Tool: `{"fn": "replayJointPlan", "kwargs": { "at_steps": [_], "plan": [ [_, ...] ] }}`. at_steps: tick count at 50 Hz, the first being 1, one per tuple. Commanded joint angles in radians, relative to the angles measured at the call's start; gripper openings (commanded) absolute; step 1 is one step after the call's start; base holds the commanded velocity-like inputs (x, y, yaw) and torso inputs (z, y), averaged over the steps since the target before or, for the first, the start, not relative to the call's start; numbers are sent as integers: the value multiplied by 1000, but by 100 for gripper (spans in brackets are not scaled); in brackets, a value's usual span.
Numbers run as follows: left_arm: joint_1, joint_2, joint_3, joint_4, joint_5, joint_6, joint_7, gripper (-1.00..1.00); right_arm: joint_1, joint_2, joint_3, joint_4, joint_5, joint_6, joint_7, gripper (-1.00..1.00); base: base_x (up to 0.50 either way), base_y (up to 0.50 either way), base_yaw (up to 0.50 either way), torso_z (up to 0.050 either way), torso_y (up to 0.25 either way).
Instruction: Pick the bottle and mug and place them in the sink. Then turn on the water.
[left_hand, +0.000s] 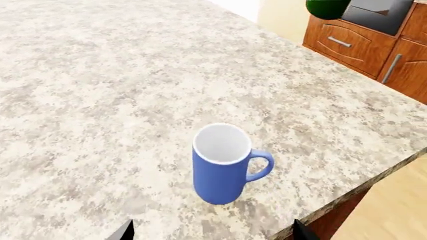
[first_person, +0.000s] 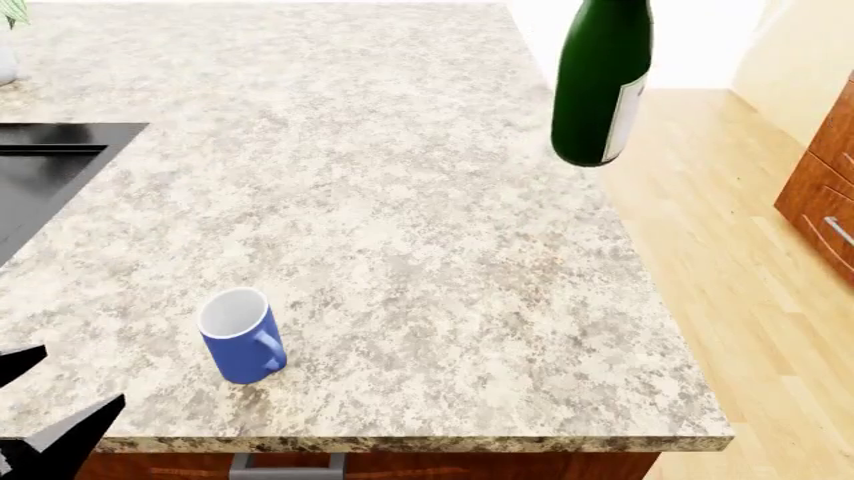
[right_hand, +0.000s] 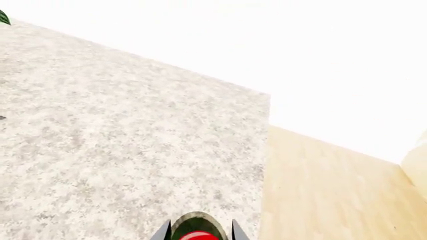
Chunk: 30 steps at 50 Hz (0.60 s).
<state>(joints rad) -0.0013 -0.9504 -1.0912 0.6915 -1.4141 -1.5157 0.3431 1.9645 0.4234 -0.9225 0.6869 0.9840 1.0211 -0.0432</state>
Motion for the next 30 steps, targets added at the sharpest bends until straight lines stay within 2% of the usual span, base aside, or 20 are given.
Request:
{"fn": "replayJointPlan", "kwargs": {
  "at_steps": [1,6,16,30],
  "plan": [
    [131,-11,-16,43,80,61,116,100,4,2,25,-12,-17,-8,14,-100,0,0,0,0,0],
    [100,-30,82,24,105,103,90,100,5,2,27,-12,-14,-3,17,-100,0,0,0,0,0],
    [-55,-92,367,-20,113,198,3,100,4,9,27,-26,-11,13,27,-100,0,0,0,0,1],
    [-205,-123,625,-75,162,275,-20,100,-1,15,29,-43,-4,27,36,-100,0,0,0,0,1]
  ]
}}
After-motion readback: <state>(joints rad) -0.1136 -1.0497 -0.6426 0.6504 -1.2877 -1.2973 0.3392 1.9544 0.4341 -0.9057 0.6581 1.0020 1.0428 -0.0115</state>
